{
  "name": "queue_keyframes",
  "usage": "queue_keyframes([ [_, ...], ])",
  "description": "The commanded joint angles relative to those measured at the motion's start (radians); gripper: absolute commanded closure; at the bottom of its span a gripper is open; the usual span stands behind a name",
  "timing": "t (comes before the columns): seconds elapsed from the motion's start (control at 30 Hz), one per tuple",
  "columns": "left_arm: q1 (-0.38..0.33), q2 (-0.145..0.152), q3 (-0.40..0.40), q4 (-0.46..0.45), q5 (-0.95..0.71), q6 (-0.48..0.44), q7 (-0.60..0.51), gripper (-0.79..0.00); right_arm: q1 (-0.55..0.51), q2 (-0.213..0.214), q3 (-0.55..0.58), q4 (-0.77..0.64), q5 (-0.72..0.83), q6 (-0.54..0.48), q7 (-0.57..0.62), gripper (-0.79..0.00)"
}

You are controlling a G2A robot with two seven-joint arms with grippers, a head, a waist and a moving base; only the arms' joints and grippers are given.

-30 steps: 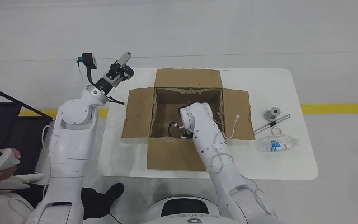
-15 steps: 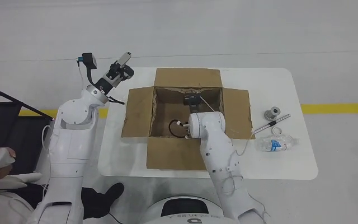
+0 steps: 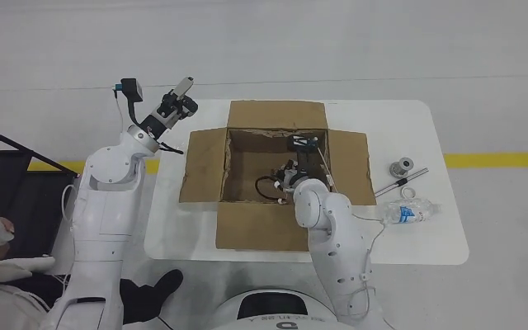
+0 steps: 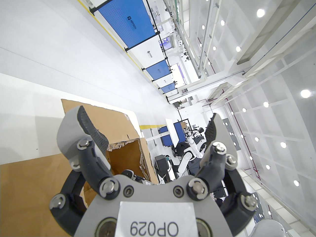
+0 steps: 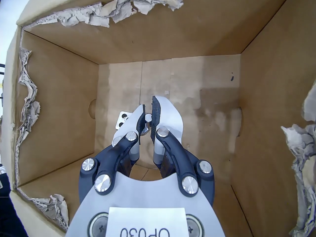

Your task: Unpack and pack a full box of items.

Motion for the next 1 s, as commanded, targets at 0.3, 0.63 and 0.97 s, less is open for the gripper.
queue_keyframes([
  [0.3,0.0,0.0,0.0,0.0,-0.001,0.0,0.0,-0.785,0.001,0.0,0.0,0.0,-0.002,0.0,0.002,0.0],
  [0.63,0.0,0.0,0.0,0.0,-0.001,0.0,0.0,-0.785,0.001,0.0,0.0,0.0,-0.002,0.0,0.002,0.0],
  [0.97,0.0,0.0,0.0,0.0,-0.001,0.0,0.0,-0.785,0.009,0.003,0.004,0.008,0.031,-0.052,-0.01,0.0],
])
